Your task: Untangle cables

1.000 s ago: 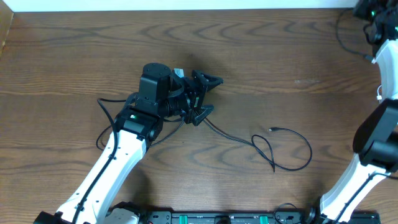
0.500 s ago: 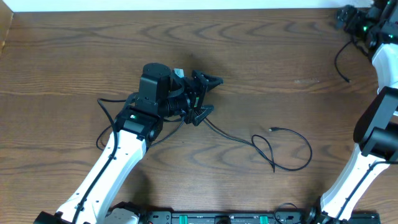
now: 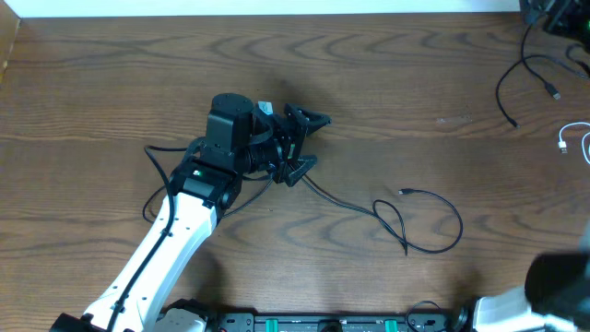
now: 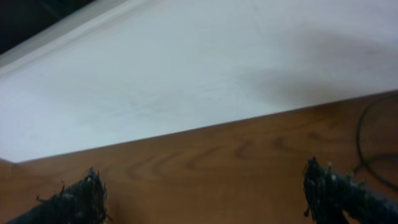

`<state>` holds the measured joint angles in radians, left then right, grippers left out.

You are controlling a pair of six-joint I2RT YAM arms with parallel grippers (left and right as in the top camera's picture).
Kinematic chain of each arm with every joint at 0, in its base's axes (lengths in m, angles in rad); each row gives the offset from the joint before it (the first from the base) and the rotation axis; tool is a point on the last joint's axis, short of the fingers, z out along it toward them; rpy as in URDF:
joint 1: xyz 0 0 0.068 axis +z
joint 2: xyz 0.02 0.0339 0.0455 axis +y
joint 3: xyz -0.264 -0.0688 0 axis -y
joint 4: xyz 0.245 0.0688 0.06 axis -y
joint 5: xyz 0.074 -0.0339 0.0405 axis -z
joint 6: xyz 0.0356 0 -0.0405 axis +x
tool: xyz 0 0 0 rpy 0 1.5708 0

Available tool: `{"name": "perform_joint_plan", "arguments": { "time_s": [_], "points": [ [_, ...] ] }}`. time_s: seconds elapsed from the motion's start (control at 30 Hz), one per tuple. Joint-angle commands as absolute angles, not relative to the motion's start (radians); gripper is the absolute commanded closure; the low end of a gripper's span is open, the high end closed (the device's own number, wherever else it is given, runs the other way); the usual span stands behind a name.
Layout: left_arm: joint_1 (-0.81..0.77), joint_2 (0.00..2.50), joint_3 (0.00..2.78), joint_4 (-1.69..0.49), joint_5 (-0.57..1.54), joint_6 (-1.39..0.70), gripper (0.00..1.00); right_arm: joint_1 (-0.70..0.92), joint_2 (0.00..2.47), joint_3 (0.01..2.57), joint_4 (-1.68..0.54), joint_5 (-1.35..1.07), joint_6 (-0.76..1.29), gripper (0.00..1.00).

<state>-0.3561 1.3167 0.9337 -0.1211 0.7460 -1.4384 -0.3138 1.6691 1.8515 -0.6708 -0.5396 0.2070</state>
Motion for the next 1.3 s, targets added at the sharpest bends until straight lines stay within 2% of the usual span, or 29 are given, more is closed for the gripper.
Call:
{"name": "perform_joint_plan", "arguments": {
  "time_s": [0.0,0.1,0.2,0.4,0.43,0.47,0.57,0.7,0.83,1.03,1.27],
  "points": [
    [-0.354,1.311,0.947,-0.119,0.748,-1.422,0.09,-0.315,1.573,1.859,-0.773,-0.530,0.201,0.01],
    [-0.354,1.311,0.947,-0.119,0.748,-1.422,0.09,-0.306,1.484,1.858,-0.924,-0.530,0.201,0.01],
    [-0.354,1.311,0.947,-0.093,0.683,-1.520,0.09,-0.306,1.416,1.858,-1.045,-0.521,0.203,0.01],
    [-0.354,1.311,0.947,-0.097,0.639,-1.522,0.09,-0.301,1.347,1.858,-1.321,-0.515,0.292,0.01],
    [-0.354,1.311,0.947,-0.110,0.639,-1.490,0.09,-0.296,1.345,1.858,-1.378,-0.515,0.292,0.01],
    [-0.353,1.311,0.947,-0.109,0.639,-1.448,0.02,-0.288,1.345,1.857,-1.432,-0.515,0.292,0.01],
    [-0.323,1.310,0.947,-0.049,0.685,-1.244,0.02,-0.260,1.346,1.838,-1.557,-0.515,0.279,0.01],
    [-0.256,1.293,0.947,-0.028,0.815,-1.112,0.02,-0.208,1.346,1.775,-1.691,-0.515,0.175,0.01],
    [-0.173,1.237,0.947,-0.045,0.888,-0.983,0.02,-0.120,1.332,1.646,-1.686,-0.514,0.088,0.01],
    [-0.061,1.085,0.947,-0.185,0.844,-0.892,0.02,0.038,1.332,1.388,-1.568,-0.514,0.097,0.01],
    [-0.022,0.919,0.947,-0.430,0.684,-0.815,0.02,0.207,1.332,1.026,-1.251,-0.498,0.226,0.20]
  ]
}}
